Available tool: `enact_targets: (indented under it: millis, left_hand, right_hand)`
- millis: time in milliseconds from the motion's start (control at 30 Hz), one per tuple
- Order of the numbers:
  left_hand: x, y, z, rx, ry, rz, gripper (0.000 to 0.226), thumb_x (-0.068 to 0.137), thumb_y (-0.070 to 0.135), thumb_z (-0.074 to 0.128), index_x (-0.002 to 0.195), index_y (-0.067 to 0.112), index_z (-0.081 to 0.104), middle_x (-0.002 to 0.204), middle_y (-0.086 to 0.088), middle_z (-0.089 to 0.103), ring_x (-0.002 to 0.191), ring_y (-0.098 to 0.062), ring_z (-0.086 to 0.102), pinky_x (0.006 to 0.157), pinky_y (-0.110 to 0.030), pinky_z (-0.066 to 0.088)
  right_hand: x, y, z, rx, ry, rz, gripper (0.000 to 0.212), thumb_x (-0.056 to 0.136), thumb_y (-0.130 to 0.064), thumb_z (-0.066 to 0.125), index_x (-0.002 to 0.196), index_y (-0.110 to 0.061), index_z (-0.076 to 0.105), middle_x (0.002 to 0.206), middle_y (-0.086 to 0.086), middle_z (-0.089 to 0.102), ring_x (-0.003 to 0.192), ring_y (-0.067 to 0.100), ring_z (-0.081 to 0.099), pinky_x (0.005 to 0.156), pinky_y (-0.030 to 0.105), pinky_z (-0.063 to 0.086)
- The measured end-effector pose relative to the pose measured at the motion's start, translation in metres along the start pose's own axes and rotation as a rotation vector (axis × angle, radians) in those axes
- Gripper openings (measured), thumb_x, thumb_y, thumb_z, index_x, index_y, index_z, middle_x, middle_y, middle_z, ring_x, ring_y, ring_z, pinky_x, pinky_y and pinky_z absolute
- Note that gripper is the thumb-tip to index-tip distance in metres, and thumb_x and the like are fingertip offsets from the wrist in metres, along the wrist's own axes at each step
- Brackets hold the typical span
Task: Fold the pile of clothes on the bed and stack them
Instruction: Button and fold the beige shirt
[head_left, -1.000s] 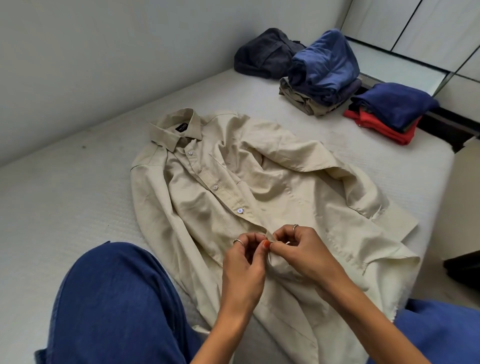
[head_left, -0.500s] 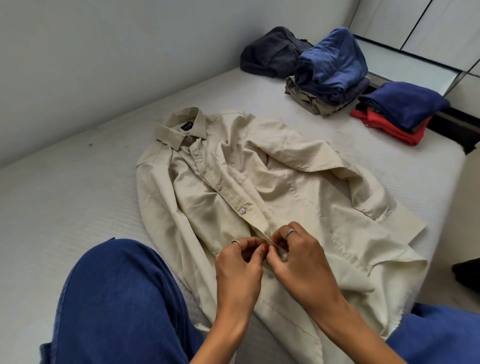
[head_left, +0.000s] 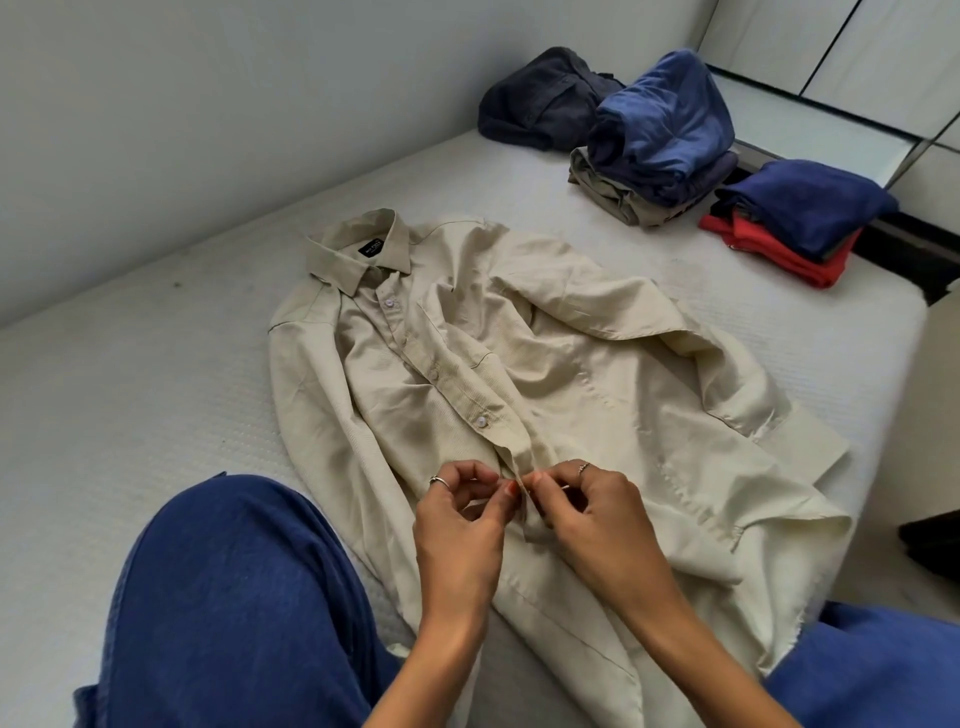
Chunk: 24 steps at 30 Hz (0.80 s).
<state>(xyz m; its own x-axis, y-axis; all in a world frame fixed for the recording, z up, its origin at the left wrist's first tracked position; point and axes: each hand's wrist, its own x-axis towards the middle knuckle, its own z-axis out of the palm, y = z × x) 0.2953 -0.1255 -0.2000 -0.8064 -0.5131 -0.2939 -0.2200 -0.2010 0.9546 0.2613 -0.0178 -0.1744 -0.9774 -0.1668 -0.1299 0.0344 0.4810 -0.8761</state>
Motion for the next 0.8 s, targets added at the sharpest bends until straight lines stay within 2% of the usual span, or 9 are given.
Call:
enact_targets:
  millis: [67, 200, 333, 467, 600, 700, 800]
  left_hand:
    - [0.0, 0.001, -0.001, -0.011, 0.004, -0.004, 0.019, 0.077, 0.006, 0.075, 0.085, 0.015, 0.06, 0.079, -0.007, 0.071, 0.078, -0.02, 0.071, 0.074, -0.03, 0.055]
    - [-0.001, 0.0, 0.001, -0.016, 0.022, -0.016, 0.02, 0.078, 0.007, 0.075, 0.086, 0.016, 0.059, 0.077, -0.007, 0.073, 0.077, -0.019, 0.071, 0.076, -0.033, 0.055]
    - [-0.001, -0.001, 0.003, -0.041, 0.014, -0.03, 0.016, 0.082, 0.006, 0.071, 0.087, 0.016, 0.059, 0.078, -0.007, 0.073, 0.078, -0.02, 0.071, 0.077, -0.033, 0.055]
    - [-0.002, 0.001, 0.008, -0.1, 0.017, -0.06, 0.015, 0.084, 0.01, 0.069, 0.093, 0.016, 0.058, 0.077, -0.009, 0.073, 0.077, -0.017, 0.071, 0.07, -0.023, 0.052]
    - [0.0, 0.002, 0.013, -0.148, 0.026, -0.1, 0.018, 0.082, 0.01, 0.072, 0.093, 0.014, 0.058, 0.078, -0.009, 0.073, 0.079, -0.018, 0.071, 0.074, -0.026, 0.053]
    - [0.005, 0.005, 0.014, -0.273, 0.04, -0.176, 0.016, 0.083, 0.001, 0.068, 0.088, 0.011, 0.056, 0.074, -0.011, 0.067, 0.073, -0.019, 0.065, 0.075, -0.028, 0.052]
    - [0.013, 0.012, 0.015, -0.358, -0.006, -0.18, 0.019, 0.083, 0.0, 0.067, 0.086, 0.013, 0.053, 0.075, -0.008, 0.061, 0.067, -0.013, 0.057, 0.07, -0.024, 0.048]
  right_hand:
    - [0.004, 0.001, 0.001, 0.031, -0.001, 0.042, 0.017, 0.09, -0.018, 0.064, 0.075, -0.022, 0.072, 0.062, -0.012, 0.068, 0.057, 0.0, 0.061, 0.057, 0.012, 0.044]
    - [0.009, 0.003, 0.004, 0.092, -0.024, 0.107, 0.011, 0.083, -0.016, 0.069, 0.073, -0.02, 0.071, 0.067, -0.006, 0.071, 0.063, 0.009, 0.067, 0.061, 0.023, 0.052]
    - [0.01, 0.004, 0.007, 0.068, -0.024, 0.107, 0.006, 0.081, -0.017, 0.071, 0.075, -0.018, 0.069, 0.068, -0.005, 0.071, 0.063, 0.007, 0.067, 0.058, 0.017, 0.049]
    - [0.011, 0.004, 0.009, 0.022, -0.006, 0.078, 0.008, 0.083, -0.016, 0.071, 0.077, -0.017, 0.065, 0.065, -0.004, 0.068, 0.058, 0.002, 0.063, 0.055, 0.011, 0.047]
    - [0.005, 0.005, 0.013, -0.04, 0.05, -0.115, 0.013, 0.086, -0.012, 0.068, 0.079, -0.022, 0.062, 0.079, -0.003, 0.066, 0.07, 0.004, 0.065, 0.062, 0.013, 0.05]
    - [0.003, 0.004, 0.014, 0.031, 0.072, -0.189, 0.018, 0.085, -0.007, 0.068, 0.079, -0.023, 0.062, 0.082, -0.004, 0.065, 0.073, 0.005, 0.066, 0.065, 0.014, 0.051]
    - [0.012, -0.002, 0.008, 0.16, 0.042, -0.119, 0.013, 0.085, -0.007, 0.068, 0.081, -0.018, 0.066, 0.077, -0.004, 0.068, 0.069, 0.006, 0.066, 0.065, 0.017, 0.052]
